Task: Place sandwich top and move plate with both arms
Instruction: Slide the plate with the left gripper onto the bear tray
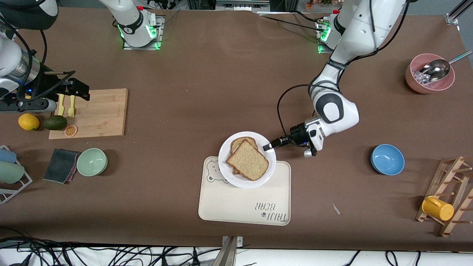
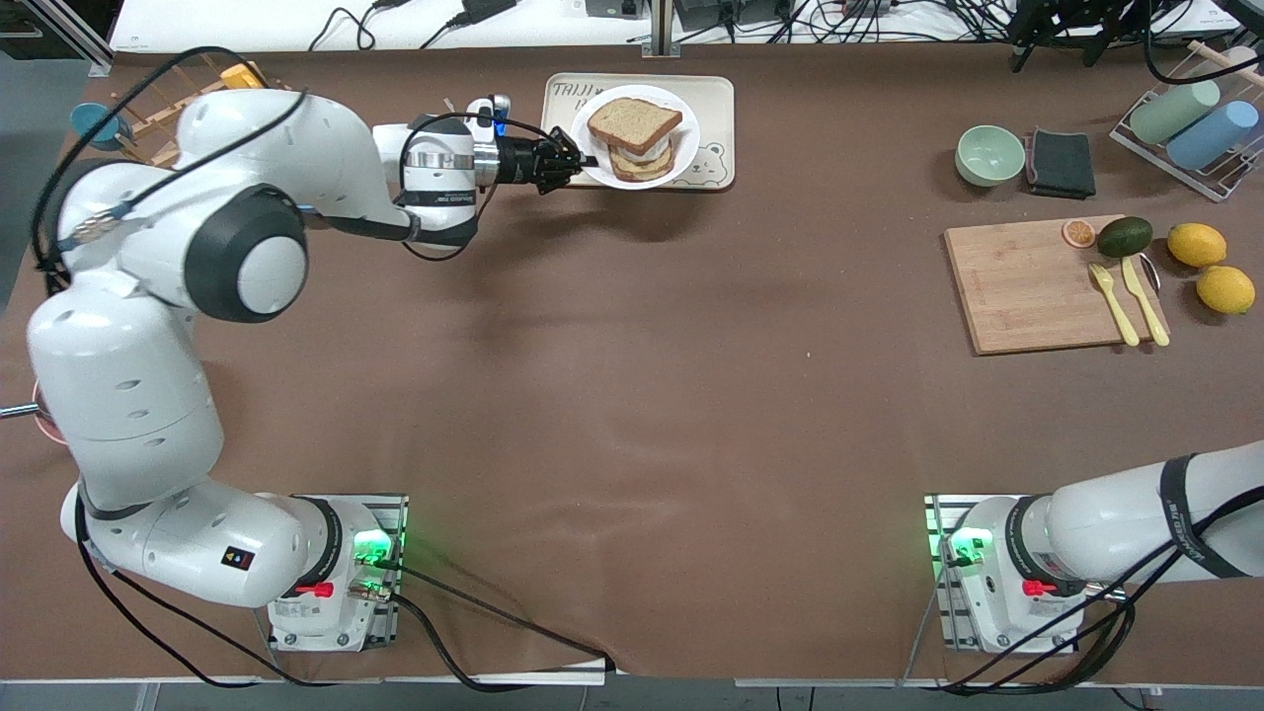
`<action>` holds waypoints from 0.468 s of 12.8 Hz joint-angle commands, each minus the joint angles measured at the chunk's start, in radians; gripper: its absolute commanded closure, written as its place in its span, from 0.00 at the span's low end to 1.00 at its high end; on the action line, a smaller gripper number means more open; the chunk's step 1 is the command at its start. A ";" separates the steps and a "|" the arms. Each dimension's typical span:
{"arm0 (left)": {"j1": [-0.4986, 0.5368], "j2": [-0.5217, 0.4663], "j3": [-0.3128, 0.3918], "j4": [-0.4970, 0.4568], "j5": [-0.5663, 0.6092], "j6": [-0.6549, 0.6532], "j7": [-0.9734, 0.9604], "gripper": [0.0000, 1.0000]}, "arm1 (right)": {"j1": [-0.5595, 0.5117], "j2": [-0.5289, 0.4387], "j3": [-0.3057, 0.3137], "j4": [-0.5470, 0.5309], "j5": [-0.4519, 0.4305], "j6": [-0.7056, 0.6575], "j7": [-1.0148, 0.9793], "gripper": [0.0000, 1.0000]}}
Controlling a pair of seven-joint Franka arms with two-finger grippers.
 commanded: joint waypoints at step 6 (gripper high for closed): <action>-0.134 0.242 0.151 0.316 -0.076 0.019 -0.029 1.00 | -0.007 0.004 0.005 0.015 -0.011 -0.009 -0.003 0.00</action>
